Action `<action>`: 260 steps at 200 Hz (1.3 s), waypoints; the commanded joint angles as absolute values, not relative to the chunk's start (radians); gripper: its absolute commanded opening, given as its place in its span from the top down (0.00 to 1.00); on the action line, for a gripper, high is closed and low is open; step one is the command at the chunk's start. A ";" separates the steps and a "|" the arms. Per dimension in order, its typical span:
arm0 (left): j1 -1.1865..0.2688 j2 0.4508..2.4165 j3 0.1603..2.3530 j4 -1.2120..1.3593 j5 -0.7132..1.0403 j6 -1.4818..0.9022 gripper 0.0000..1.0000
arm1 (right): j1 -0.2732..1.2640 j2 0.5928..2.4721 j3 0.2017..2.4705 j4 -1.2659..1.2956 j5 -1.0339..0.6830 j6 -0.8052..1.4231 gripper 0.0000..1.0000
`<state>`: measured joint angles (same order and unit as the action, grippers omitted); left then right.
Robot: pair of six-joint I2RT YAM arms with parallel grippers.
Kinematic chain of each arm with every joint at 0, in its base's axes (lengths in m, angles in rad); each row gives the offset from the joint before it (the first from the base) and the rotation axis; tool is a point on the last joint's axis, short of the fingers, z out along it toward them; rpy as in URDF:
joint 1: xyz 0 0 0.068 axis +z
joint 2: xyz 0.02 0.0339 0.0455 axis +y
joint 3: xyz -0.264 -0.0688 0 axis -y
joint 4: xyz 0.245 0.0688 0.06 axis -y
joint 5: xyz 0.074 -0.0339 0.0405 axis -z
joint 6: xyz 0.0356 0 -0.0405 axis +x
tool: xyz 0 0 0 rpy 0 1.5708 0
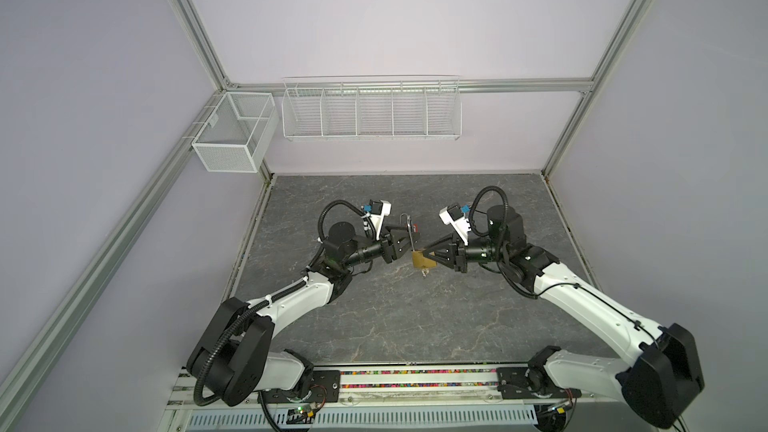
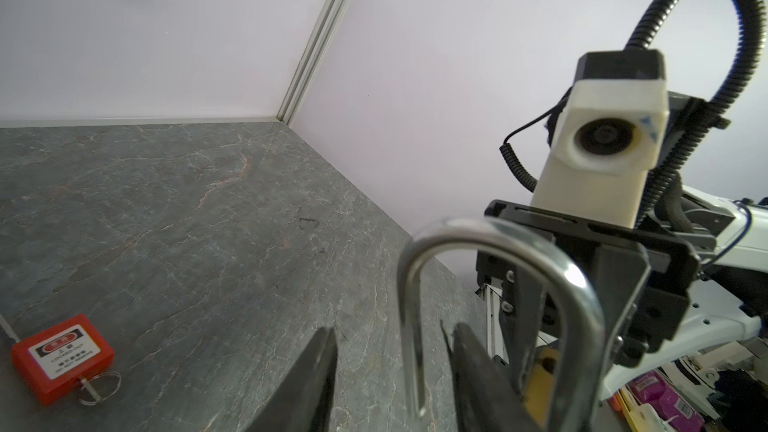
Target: Unlock with the key
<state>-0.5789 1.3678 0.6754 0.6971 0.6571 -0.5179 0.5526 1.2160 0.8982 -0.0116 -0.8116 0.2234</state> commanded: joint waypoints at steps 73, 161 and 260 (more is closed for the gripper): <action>-0.608 1.236 0.778 0.068 -0.034 -0.442 0.73 | 0.562 1.211 0.969 -0.079 -0.601 0.190 0.94; -0.681 1.279 0.776 0.036 -0.089 -0.433 0.74 | 0.577 1.249 0.908 -0.015 -0.505 0.281 0.93; -0.681 1.009 0.415 0.632 0.426 -0.564 0.47 | 0.558 1.286 1.044 -0.173 -0.412 0.256 0.94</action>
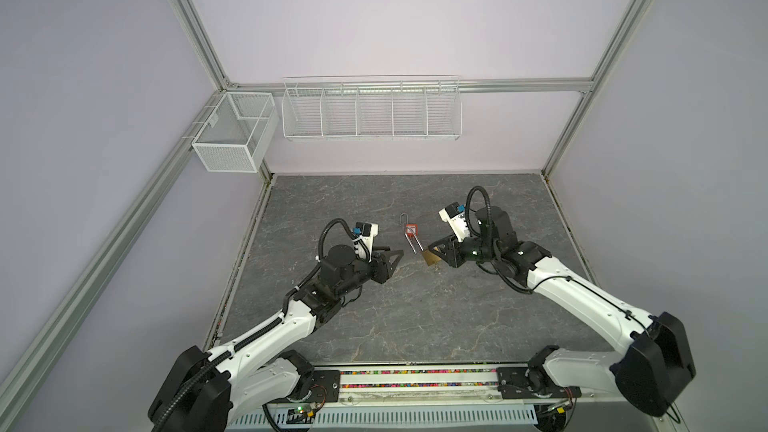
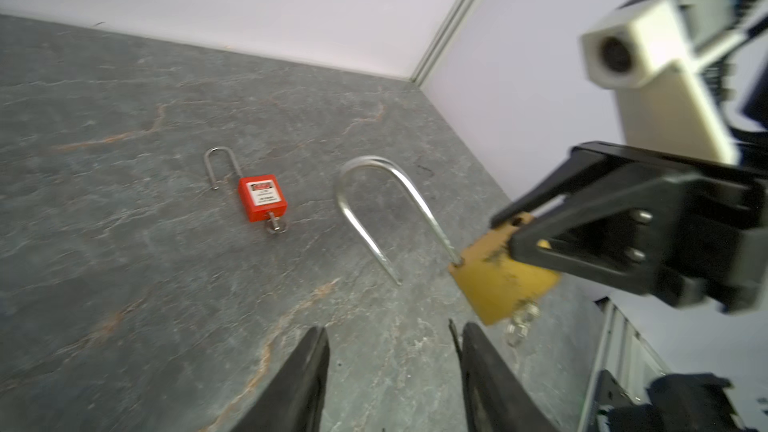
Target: Unlock with the key
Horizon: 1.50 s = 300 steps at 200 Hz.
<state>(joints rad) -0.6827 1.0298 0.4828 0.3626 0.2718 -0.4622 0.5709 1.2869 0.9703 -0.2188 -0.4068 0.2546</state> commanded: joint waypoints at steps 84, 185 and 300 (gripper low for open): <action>-0.679 1.425 0.431 1.416 0.529 -0.879 0.48 | 0.539 1.300 1.106 -0.026 -0.432 0.523 0.93; -0.657 1.511 0.519 1.414 0.522 -0.911 0.48 | 0.535 1.308 1.078 0.196 -0.443 0.670 0.93; -0.657 1.587 0.636 1.416 0.517 -0.922 0.49 | 0.547 1.318 1.072 0.264 -0.457 0.696 0.93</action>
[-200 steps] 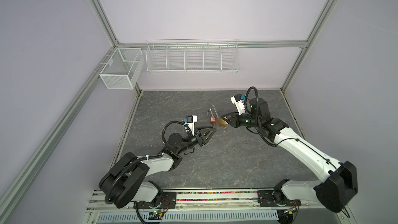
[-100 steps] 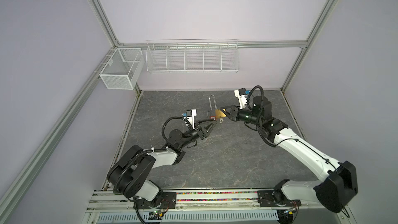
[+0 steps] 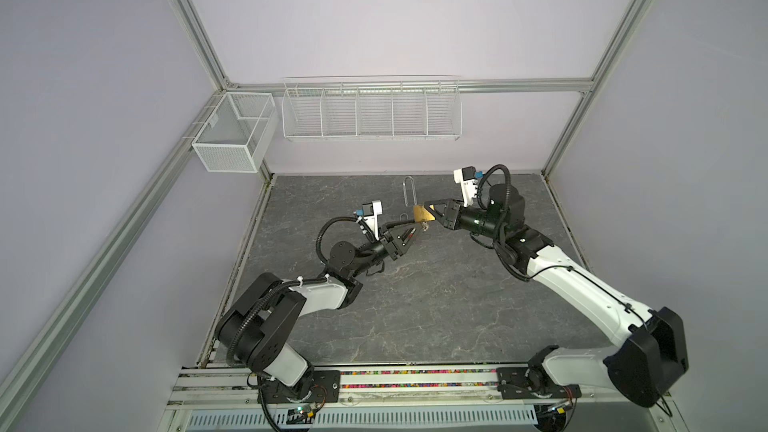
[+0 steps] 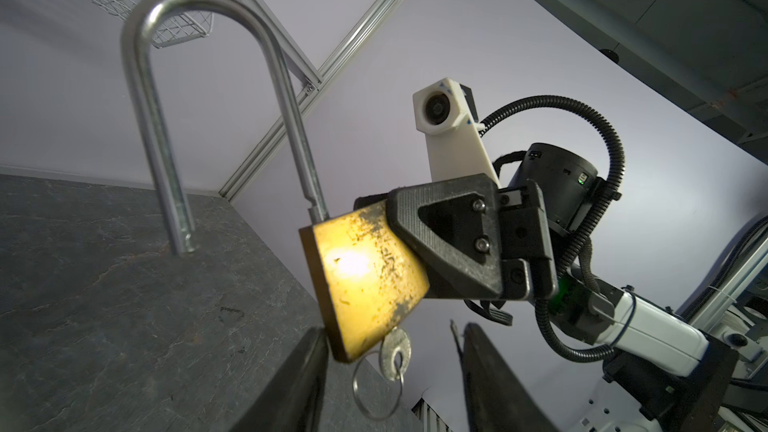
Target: Unlock with the key
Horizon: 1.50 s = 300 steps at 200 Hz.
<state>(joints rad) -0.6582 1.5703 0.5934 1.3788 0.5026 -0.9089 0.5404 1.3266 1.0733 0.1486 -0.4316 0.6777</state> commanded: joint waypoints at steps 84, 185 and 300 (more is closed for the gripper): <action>-0.668 1.612 0.687 1.416 0.508 -0.931 0.70 | 0.550 1.324 1.043 0.308 -0.457 0.713 0.93; -0.671 1.602 0.734 1.417 0.522 -0.936 0.66 | 0.551 1.321 0.983 0.347 -0.460 0.733 0.93; -0.670 1.580 0.710 1.415 0.473 -0.957 1.00 | 0.537 1.312 0.944 0.350 -0.448 0.734 0.93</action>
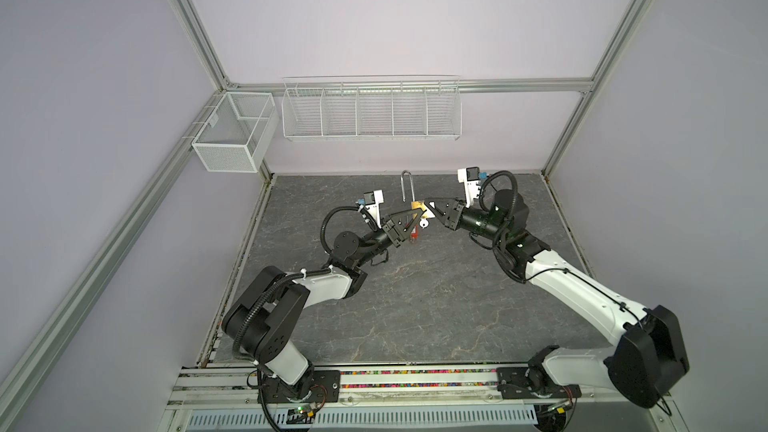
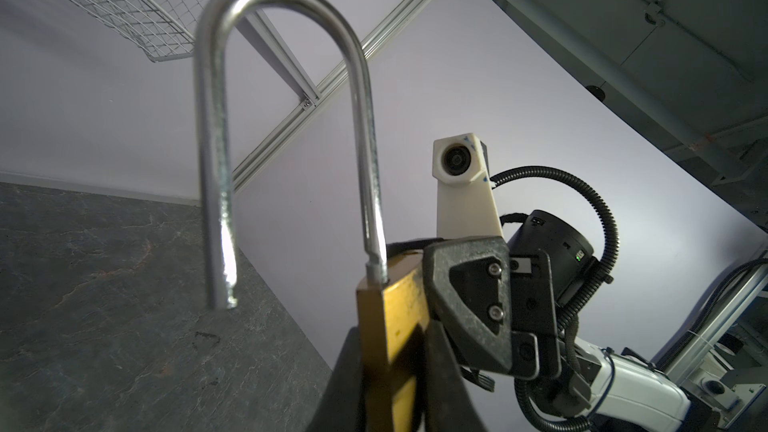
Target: Unlock with the key
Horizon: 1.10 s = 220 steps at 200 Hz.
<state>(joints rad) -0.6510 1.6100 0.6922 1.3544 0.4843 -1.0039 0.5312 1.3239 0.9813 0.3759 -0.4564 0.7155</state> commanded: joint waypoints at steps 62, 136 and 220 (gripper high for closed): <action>-0.655 1.565 0.664 1.297 0.407 -0.947 1.00 | 0.490 1.291 0.885 0.350 -0.447 0.745 0.73; -0.643 1.399 0.670 0.709 0.246 -0.711 1.00 | 0.439 1.211 0.792 0.220 -0.447 0.678 0.32; -0.426 1.384 0.614 0.259 0.296 -0.629 1.00 | 0.454 1.081 0.646 0.018 -0.430 0.462 0.12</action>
<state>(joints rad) -0.4801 1.3781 0.6018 0.3599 0.2626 -0.6960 0.4450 1.0946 0.6891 0.0559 -0.4290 0.5247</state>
